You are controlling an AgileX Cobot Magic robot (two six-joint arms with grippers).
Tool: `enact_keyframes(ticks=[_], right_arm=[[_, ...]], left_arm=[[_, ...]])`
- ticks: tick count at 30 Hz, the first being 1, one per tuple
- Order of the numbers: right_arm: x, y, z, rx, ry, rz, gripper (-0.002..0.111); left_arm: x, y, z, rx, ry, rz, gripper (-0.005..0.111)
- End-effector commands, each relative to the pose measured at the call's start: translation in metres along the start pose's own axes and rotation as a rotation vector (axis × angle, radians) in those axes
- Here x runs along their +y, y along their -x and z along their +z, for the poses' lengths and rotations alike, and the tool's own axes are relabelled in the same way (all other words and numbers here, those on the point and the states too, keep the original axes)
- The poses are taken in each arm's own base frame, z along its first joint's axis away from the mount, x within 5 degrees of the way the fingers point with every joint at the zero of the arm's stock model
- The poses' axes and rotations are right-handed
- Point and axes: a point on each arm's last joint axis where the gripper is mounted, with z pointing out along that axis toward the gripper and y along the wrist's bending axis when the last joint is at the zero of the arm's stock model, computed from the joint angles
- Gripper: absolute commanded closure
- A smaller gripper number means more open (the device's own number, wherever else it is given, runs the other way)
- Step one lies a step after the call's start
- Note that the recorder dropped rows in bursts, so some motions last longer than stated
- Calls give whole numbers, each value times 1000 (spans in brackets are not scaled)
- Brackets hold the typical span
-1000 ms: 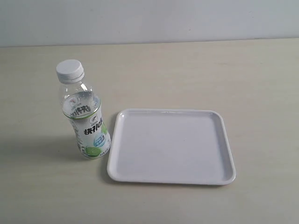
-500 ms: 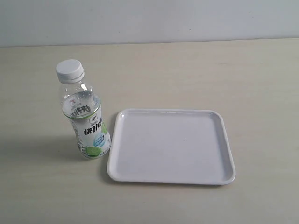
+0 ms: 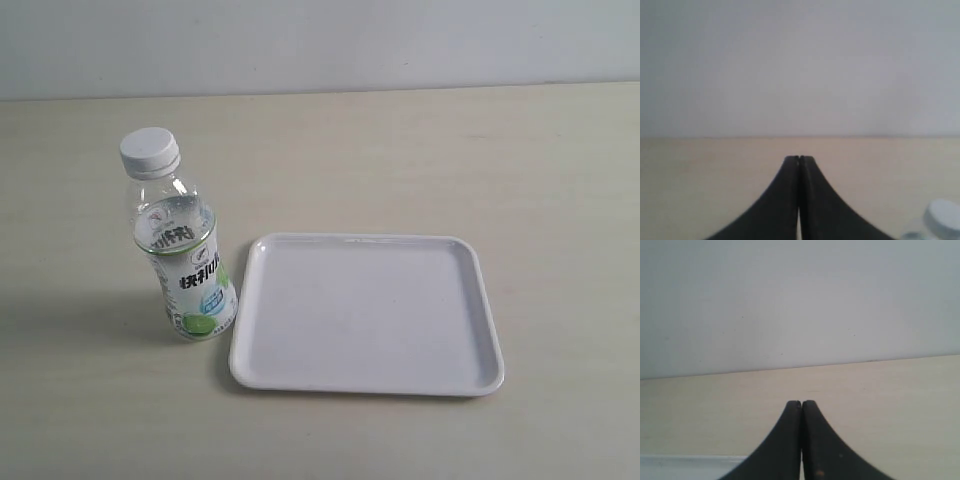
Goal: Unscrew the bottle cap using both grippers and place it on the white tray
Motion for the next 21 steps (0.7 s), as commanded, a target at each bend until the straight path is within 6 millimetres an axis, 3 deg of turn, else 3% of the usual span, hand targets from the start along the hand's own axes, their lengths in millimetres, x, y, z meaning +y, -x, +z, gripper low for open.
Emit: enact_keyframes(ticks=[1, 6, 12, 15, 21], right_arm=[[-1, -1, 0, -8, -6, -9, 108], [-1, -1, 0, -8, -6, -9, 108], [-1, -1, 0, -8, -6, -9, 108], [-1, -1, 0, -8, -6, -9, 108], [-1, -1, 0, -8, -6, -9, 108]], left_arm=[[7, 21, 8, 250, 105, 170, 107], [-5, -3, 27, 330, -23, 125, 107], [-13, -48, 46, 252, -122, 2, 107], [-11, -66, 45, 147, -111, -105, 107], [-1, -101, 34, 28, -51, -161, 107]])
